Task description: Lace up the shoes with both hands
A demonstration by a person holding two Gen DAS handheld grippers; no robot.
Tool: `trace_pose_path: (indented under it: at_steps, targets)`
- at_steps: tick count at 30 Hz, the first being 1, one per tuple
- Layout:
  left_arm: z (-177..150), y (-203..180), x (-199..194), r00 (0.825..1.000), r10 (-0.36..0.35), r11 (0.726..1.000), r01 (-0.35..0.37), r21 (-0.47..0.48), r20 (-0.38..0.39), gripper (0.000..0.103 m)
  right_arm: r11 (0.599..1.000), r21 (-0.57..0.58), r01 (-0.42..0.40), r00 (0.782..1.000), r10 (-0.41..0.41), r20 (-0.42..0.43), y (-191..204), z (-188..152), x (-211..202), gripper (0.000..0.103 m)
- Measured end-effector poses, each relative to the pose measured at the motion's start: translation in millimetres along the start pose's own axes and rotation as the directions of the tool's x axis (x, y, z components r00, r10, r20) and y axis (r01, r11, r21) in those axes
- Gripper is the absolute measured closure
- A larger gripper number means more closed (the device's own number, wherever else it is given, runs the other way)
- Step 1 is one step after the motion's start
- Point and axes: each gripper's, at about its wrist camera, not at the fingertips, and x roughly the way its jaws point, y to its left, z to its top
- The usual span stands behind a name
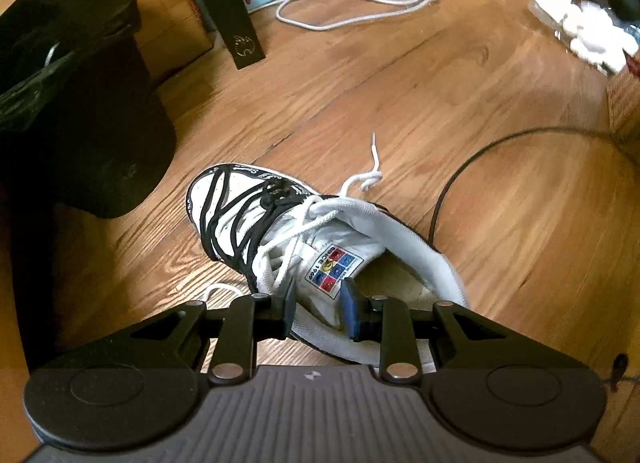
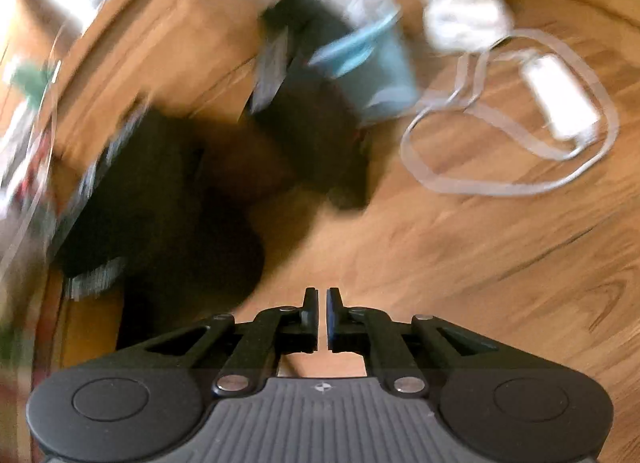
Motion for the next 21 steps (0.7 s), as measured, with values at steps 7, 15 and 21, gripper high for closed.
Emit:
trace_pose_path:
  at_steps: [7,15,21]
  targets:
    - [-13.1,82.6,-24.7,0.977,-0.089,0.814,0.182,-0.552,0.192,0.068,0.983,-0.164,-0.083,0.981,0.052,-0.187,41.1,-43.2,30.9,0.077]
    - [-92.0,114.9,19.7,0.947,-0.121,0.105,0.309,-0.945,0.296,0.067,0.994,0.065,-0.086,0.950,0.101,-0.296,22.4,-68.5,56.2,0.077]
    - [-97.7,120.7,32.6,0.950,-0.099,0.021,0.300,-0.954,0.297,0.067,0.872,0.483,-0.076,0.930,0.238,-0.282,-20.8,-84.8,63.2,0.076]
